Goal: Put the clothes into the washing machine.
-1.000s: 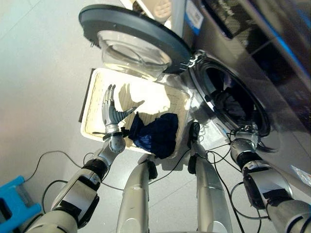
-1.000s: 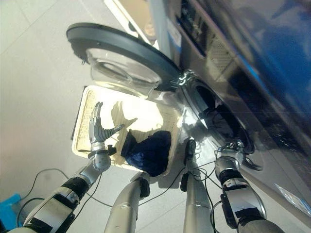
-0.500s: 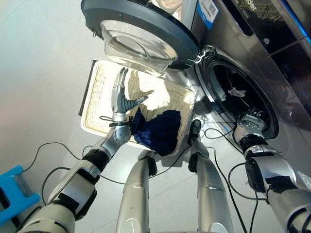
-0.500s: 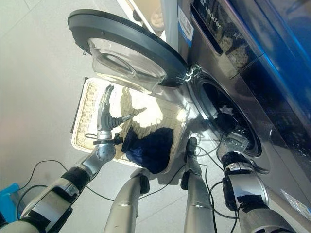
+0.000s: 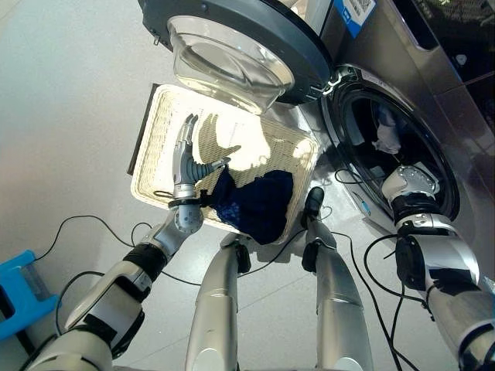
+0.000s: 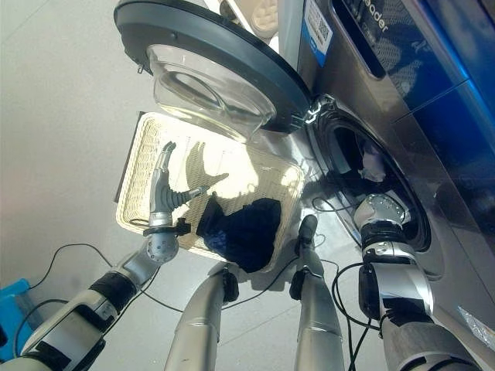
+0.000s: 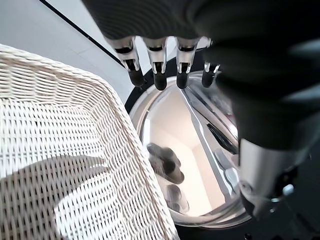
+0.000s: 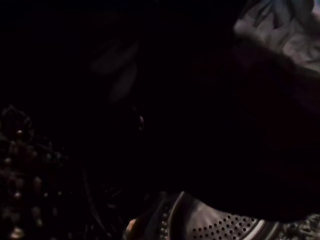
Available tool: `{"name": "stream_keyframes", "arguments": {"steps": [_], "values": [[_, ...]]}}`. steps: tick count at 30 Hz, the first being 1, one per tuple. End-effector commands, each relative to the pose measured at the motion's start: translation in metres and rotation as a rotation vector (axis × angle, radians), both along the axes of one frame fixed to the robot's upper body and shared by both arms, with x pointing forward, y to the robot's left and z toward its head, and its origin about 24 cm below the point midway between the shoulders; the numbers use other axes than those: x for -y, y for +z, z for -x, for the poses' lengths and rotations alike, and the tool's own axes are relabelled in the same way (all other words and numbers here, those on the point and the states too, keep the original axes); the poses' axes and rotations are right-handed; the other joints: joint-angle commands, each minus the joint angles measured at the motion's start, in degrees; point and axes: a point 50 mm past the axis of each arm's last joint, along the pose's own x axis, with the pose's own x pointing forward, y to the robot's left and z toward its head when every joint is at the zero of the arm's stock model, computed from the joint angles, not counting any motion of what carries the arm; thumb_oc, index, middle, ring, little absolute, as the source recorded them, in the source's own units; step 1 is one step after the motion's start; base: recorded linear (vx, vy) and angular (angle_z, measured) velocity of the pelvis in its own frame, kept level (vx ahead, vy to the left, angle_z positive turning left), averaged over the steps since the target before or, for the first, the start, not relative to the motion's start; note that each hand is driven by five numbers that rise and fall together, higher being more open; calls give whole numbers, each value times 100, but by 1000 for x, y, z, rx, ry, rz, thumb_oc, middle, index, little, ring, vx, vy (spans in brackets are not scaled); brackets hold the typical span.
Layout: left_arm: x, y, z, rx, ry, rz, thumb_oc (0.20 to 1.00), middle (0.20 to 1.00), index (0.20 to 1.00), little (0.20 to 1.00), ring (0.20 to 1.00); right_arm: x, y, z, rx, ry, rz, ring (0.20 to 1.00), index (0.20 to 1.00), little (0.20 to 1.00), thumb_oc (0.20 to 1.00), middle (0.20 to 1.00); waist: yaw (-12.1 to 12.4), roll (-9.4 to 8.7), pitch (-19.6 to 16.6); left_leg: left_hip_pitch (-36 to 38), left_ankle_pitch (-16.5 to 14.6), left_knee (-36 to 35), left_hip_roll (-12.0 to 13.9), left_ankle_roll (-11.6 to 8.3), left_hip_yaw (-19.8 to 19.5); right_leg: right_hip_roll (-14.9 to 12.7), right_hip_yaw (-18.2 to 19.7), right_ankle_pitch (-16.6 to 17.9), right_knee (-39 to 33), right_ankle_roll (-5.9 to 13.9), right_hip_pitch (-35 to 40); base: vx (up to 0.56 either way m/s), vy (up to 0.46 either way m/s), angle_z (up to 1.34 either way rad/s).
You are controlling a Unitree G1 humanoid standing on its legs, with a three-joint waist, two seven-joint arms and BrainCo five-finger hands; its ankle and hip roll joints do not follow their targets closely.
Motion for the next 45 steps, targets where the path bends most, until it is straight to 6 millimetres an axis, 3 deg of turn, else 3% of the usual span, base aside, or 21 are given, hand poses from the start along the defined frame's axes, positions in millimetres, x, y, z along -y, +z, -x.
{"name": "stream_keyframes", "arguments": {"steps": [1,2,4,5,6,7,8,10,18,23,26,32,33,34,42,45], "values": [[5,12,4,60,-23,65,1000,1000,1000,1000,1000,44,43,29,90,-181,172,536,536,536,536,536,-60,141,-144,104,-192,-29,-215,-501,-10,-367,-225,-524,840,951,42,0,0,0],[4,11,4,57,-24,69,1000,1000,1000,1000,1000,43,38,23,40,-117,187,1000,1000,1000,1000,1000,-65,145,-144,158,-226,-28,-212,-517,-13,-362,-209,-555,846,967,83,0,0,0],[4,12,4,59,-27,69,1000,1000,1000,1000,1000,39,42,15,-107,-32,266,1000,1000,1000,1000,1000,-74,142,-144,198,-216,-52,-206,-522,2,-357,-207,-558,824,965,116,0,0,0],[5,15,3,66,-28,64,1000,1000,1000,1000,1000,32,43,7,-277,28,350,1000,1000,1000,1000,1000,-77,125,-144,200,-190,-80,-206,-518,22,-342,-218,-552,794,953,123,0,0,0],[4,17,2,72,-27,64,1000,1000,1000,1000,1000,30,44,5,-304,45,352,1000,1000,1000,1000,1000,-81,121,-144,157,-139,-97,-212,-506,30,-340,-224,-507,765,933,88,-12,18,-4],[4,17,0,69,-24,62,1000,1000,1000,1000,1000,29,31,-2,-454,129,341,1000,1000,1000,1000,1000,-88,105,-144,201,-162,-109,-189,-506,45,-338,-219,-541,790,949,108,-2,6,-3],[5,17,0,68,-25,62,1000,1000,1000,1000,1000,29,30,-3,-471,137,341,1000,1000,1000,1000,1000,-85,108,-144,214,-164,-117,-188,-507,48,-338,-220,-547,789,952,118,0,0,0],[4,18,-3,68,-19,59,1000,1000,1000,1000,1000,32,7,-7,-655,223,343,1000,1000,1000,1000,1000,-68,87,-144,215,-136,-151,-186,-481,67,-323,-230,-540,764,943,117,0,0,0],[4,18,-6,70,-18,56,1000,1000,1000,1000,1000,32,3,-8,-798,210,332,1000,1000,1000,1000,1000,-3,110,-144,183,-123,-177,-197,-455,53,-316,-269,-565,780,930,100,0,0,0],[8,16,-6,65,-25,44,1000,1000,1000,1000,1000,26,6,-10,-1105,107,427,1000,1000,1000,1000,1000,18,116,-144,126,-130,-194,-216,-428,30,-300,-273,-574,785,926,49,0,0,0],[15,14,-8,25,-69,-83,1000,1000,1000,1000,1000,23,12,-11,-1309,13,576,1000,1000,1000,1000,1000,23,126,-144,92,-137,-186,-213,-411,40,-305,-286,-561,780,937,16,0,0,0],[15,-6,-19,-268,-178,-575,1000,1000,1000,1000,1000,28,17,-13,-1703,-103,869,1000,1000,1000,1000,1000,-57,145,-144,83,-106,-185,-181,-399,124,-274,-244,-523,739,948,-18,3,14,0],[15,-6,-19,-268,-178,-575,1000,1000,1000,1000,1000,28,17,-13,-1703,-103,869,1000,1000,1000,1000,1000,-57,145,-144,83,-106,-185,-181,-399,124,-274,-244,-523,739,948,-18,18,89,-2],[7,-18,-20,-424,-229,-792,1000,1000,1000,1000,1000,26,7,-15,-1660,33,859,1000,1000,1000,1000,1000,-131,191,-144,81,-104,-175,-143,-407,183,-242,-176,-518,709,937,-43,24,88,-1],[6,-23,-20,-500,-256,-926,1000,1000,1000,1000,1000,20,-4,-18,-1595,88,884,1000,1000,1000,1000,1000,-213,235,-144,105,-115,-186,-122,-404,252,-199,-108,-554,690,941,-42,4,40,-6],[19,-25,-23,-596,-294,-1127,1000,1000,1000,1000,1000,9,-16,-20,-1486,112,909,1000,1000,1000,1000,1000,-385,355,-144,28,-78,-235,-140,-445,318,-114,36,-563,598,960,-118,-17,58,-9]]}}
